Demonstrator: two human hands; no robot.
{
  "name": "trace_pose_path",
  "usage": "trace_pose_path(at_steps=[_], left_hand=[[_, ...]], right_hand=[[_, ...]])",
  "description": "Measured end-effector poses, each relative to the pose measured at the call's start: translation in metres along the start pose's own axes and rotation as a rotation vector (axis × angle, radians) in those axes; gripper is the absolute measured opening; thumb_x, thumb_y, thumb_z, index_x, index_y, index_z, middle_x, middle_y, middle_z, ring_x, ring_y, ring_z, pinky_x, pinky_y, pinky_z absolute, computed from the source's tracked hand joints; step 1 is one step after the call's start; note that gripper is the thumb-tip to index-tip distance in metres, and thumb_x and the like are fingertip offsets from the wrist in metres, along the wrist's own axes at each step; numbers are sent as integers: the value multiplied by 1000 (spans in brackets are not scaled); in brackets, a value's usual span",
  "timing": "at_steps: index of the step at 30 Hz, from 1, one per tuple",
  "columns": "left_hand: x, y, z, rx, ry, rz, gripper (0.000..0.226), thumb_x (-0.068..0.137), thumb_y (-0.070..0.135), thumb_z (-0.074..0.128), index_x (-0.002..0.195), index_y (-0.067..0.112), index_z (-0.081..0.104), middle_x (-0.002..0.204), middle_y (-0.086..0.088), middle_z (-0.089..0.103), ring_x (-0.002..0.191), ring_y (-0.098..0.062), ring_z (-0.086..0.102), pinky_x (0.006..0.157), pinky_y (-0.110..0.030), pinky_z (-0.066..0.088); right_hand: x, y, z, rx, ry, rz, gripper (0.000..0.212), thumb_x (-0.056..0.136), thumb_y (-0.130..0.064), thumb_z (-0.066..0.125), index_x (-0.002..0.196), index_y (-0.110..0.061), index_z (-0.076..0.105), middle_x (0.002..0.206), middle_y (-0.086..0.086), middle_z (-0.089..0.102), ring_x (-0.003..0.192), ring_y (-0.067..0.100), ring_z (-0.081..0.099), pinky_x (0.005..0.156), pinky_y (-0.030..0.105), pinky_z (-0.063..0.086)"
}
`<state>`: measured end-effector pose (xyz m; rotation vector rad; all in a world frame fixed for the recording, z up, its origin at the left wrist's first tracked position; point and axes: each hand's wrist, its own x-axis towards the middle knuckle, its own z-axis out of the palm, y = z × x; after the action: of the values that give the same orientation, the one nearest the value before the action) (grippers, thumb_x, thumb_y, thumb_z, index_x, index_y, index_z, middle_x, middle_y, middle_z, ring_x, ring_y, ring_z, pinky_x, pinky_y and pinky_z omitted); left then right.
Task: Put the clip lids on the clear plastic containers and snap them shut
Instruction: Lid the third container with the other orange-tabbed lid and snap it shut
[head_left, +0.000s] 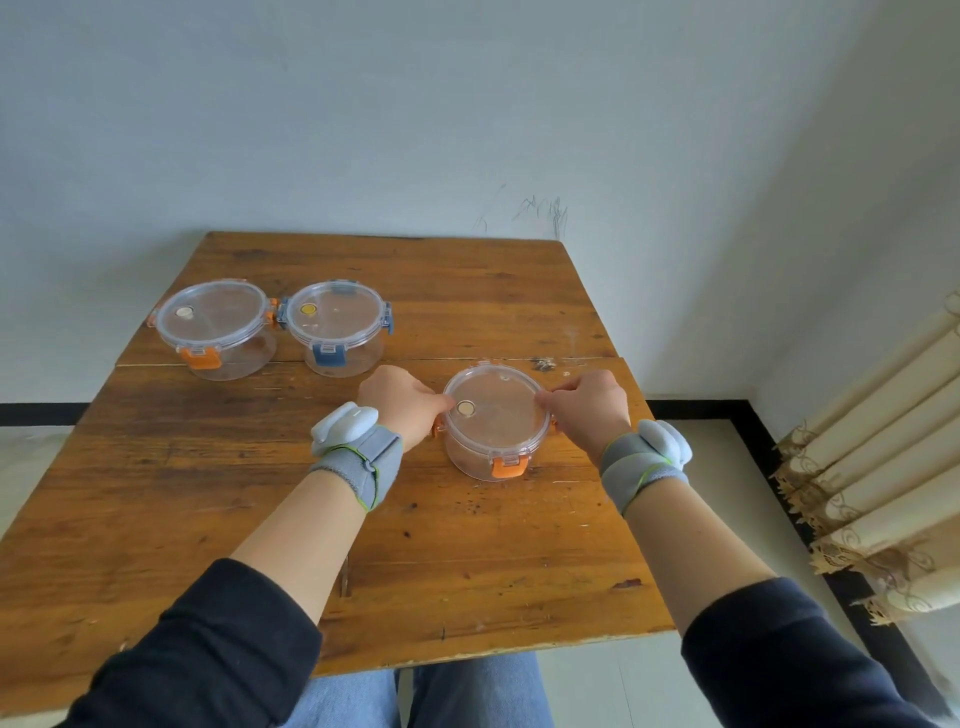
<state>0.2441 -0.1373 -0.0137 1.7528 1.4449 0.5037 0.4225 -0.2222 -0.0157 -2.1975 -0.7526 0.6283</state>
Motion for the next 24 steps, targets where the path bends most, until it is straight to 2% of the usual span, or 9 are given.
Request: trace_pose_path(at_steps=[2, 4, 7, 9, 12, 15, 18, 21, 24], left_hand=[[0, -1, 2, -116, 0, -44, 18, 75, 21, 76, 81, 4, 79, 76, -14, 75, 68, -26, 73, 73, -41, 61], [2, -3, 5, -109, 17, -13, 17, 77, 23, 74, 75, 7, 78, 75, -13, 75, 69, -25, 73, 74, -43, 61], [13, -6, 13, -112, 76, 18, 19, 79, 28, 71, 62, 19, 71, 79, -15, 75, 77, -32, 72, 76, -47, 59], [25, -1, 16, -188, 113, -1, 13, 79, 29, 71, 83, 18, 75, 91, -11, 76, 87, -30, 71, 83, -44, 58], [48, 9, 20, -317, 69, -65, 39, 81, 23, 70, 118, 12, 64, 110, -3, 70, 101, -20, 65, 89, -32, 51], [62, 12, 27, -505, -8, -103, 50, 77, 16, 68, 125, 17, 54, 114, 6, 63, 103, -13, 59, 81, -23, 45], [76, 4, 34, -614, -37, -148, 62, 68, 34, 68, 126, 16, 57, 120, -11, 67, 110, -26, 62, 96, -38, 50], [88, -3, 36, -678, -36, -177, 68, 76, 42, 66, 130, 3, 52, 132, -24, 55, 123, -32, 53, 95, -34, 45], [96, -7, 36, -721, -31, -159, 68, 81, 45, 64, 129, -2, 51, 132, -23, 55, 104, -21, 64, 88, -30, 44]], right_hand=[[3, 0, 1, 22, 7, 13, 21, 79, -15, 70, 84, 4, 74, 85, 21, 75, 72, 34, 68, 74, 47, 62], [7, -1, 1, 30, 11, 18, 19, 78, -17, 72, 79, 1, 72, 85, 21, 75, 78, 38, 72, 74, 48, 62], [16, -2, 3, 16, 2, 8, 21, 79, -22, 71, 71, -2, 70, 75, 18, 72, 66, 29, 64, 72, 46, 61], [26, -6, 6, 29, 9, -2, 26, 81, -25, 69, 80, 0, 73, 76, 21, 73, 63, 26, 58, 67, 44, 59], [46, -17, 14, 73, 30, 6, 24, 85, -30, 67, 84, -7, 73, 81, 17, 74, 61, 24, 57, 61, 39, 56], [64, -25, 24, 131, 39, 0, 25, 85, -34, 66, 85, -11, 74, 80, 10, 73, 70, 24, 62, 68, 37, 56], [80, -30, 38, 209, 34, -7, 20, 86, -34, 66, 84, -15, 72, 76, 6, 73, 77, 25, 70, 75, 35, 59], [94, -37, 50, 291, 7, -4, 15, 88, -32, 66, 89, -18, 70, 74, 3, 73, 73, 21, 73, 80, 41, 61], [102, -42, 57, 327, -7, -10, 15, 88, -31, 66, 91, -17, 70, 77, 2, 74, 69, 18, 74, 78, 42, 62]])
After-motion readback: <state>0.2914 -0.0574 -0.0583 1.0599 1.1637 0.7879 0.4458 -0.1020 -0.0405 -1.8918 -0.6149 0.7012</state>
